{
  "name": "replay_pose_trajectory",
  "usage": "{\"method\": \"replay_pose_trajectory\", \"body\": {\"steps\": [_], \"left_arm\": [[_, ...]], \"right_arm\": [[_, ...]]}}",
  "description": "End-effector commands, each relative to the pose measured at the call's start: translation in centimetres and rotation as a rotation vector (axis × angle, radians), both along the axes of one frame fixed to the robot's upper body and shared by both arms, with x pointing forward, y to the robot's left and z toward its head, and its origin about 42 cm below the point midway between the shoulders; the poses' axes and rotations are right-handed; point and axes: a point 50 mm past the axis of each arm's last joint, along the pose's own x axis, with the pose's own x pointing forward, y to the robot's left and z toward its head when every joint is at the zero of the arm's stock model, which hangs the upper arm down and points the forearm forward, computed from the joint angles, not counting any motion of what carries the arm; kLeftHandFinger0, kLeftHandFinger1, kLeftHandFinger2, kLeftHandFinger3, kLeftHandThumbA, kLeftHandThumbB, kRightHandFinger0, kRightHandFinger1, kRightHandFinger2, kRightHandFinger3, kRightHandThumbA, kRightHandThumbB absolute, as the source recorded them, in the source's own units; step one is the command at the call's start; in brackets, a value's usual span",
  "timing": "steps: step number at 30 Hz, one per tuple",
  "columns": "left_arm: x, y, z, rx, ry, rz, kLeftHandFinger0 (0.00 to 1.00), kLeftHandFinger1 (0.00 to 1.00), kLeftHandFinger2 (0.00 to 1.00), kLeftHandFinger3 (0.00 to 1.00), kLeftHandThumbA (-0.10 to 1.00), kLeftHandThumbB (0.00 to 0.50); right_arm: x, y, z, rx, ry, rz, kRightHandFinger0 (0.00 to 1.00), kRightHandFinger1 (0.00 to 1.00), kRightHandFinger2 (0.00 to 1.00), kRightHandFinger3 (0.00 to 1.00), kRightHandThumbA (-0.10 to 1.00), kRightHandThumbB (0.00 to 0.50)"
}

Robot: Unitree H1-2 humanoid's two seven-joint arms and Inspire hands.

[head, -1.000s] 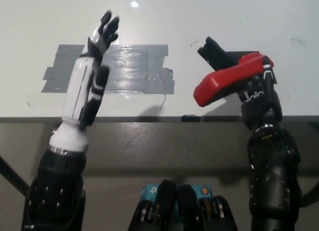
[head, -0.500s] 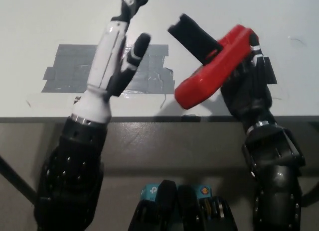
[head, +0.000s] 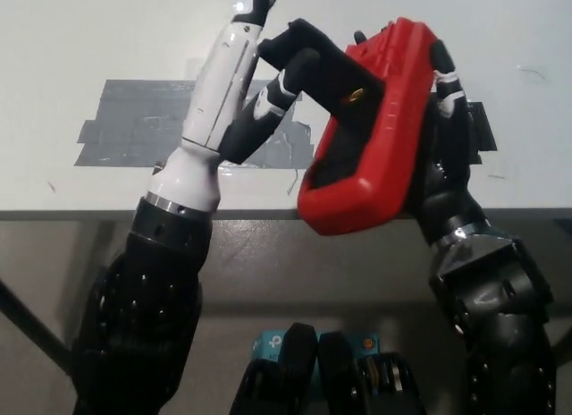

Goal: The robot first picks the multimeter with right hand and then unfolds the black stand on the back of it using left hand

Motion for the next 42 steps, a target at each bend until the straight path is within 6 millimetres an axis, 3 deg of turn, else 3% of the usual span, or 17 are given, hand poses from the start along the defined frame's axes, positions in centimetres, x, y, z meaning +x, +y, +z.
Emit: {"method": "replay_pose_trajectory", "body": {"steps": [1,3,6,9,14,18,21,22,24,26,28,33,40,42], "left_arm": [[-1.9,0.1,3.5,0.011,-0.118,-0.002,1.00,1.00,1.00,1.00,1.00,0.180],[-2.7,0.3,3.6,0.001,-0.123,-0.007,1.00,1.00,1.00,1.00,1.00,0.208],[-3.9,0.4,4.0,-0.014,-0.150,-0.030,1.00,1.00,1.00,1.00,1.00,0.201],[-5.4,0.4,4.1,-0.007,-0.183,-0.051,1.00,1.00,1.00,1.00,1.00,0.204],[-7.8,0.1,4.3,-0.013,-0.225,-0.068,1.00,1.00,1.00,1.00,1.00,0.182],[-9.5,-0.4,4.6,-0.021,-0.276,-0.107,1.00,1.00,1.00,1.00,1.00,0.208],[-10.4,-0.7,4.7,-0.024,-0.292,-0.128,1.00,1.00,1.00,1.00,1.00,0.204],[-10.5,-0.7,4.7,-0.024,-0.296,-0.128,1.00,1.00,1.00,1.00,1.00,0.203],[-10.7,-0.9,4.8,-0.020,-0.301,-0.122,1.00,1.00,1.00,1.00,1.00,0.192],[-10.6,-0.9,4.6,-0.018,-0.291,-0.127,1.00,1.00,1.00,1.00,1.00,0.200],[-10.3,-0.7,4.4,-0.014,-0.283,-0.137,1.00,1.00,1.00,1.00,1.00,0.211],[-9.6,-0.3,4.4,-0.010,-0.283,-0.112,1.00,1.00,1.00,1.00,1.00,0.230],[-9.4,0.4,5.3,-0.030,-0.283,-0.093,1.00,1.00,1.00,1.00,1.00,0.243],[-9.5,0.6,5.5,-0.033,-0.286,-0.078,1.00,1.00,1.00,1.00,1.00,0.231]], "right_arm": [[-1.8,1.0,4.4,0.154,-0.219,0.187,0.00,0.15,0.74,0.63,-0.10,0.139],[-1.9,0.8,4.4,0.159,-0.201,0.176,0.00,0.15,0.74,0.65,-0.10,0.158],[-1.8,0.7,4.6,0.171,-0.188,0.137,0.00,0.16,0.76,0.69,-0.10,0.154],[-1.9,0.7,4.7,0.195,-0.153,0.118,0.00,0.14,0.75,0.65,-0.10,0.166],[-1.9,0.8,5.1,0.222,-0.117,0.076,0.00,0.21,0.83,0.64,-0.10,0.169],[-1.7,1.0,5.5,0.219,-0.085,0.028,0.00,0.17,0.78,0.61,-0.10,0.157],[-1.5,0.9,5.6,0.229,-0.093,0.030,0.00,0.23,0.88,0.71,-0.10,0.150],[-1.5,0.9,5.6,0.233,-0.095,0.036,0.00,0.27,0.88,0.76,-0.10,0.148],[-1.5,1.0,5.7,0.214,-0.109,0.036,0.00,0.24,0.83,0.80,-0.10,0.142],[-1.7,1.1,5.6,0.217,-0.104,0.036,0.00,0.15,0.76,0.78,-0.10,0.157],[-1.8,1.2,5.6,0.218,-0.102,0.041,0.00,0.13,0.75,0.78,-0.10,0.167],[-2.2,1.1,5.7,0.230,-0.106,0.055,0.00,0.25,0.88,0.87,-0.10,0.159],[-2.7,0.9,5.2,0.230,-0.101,0.076,0.00,0.25,0.87,0.83,-0.10,0.164],[-3.2,0.7,4.7,0.231,-0.092,0.083,0.00,0.24,0.85,0.75,-0.10,0.161]]}}
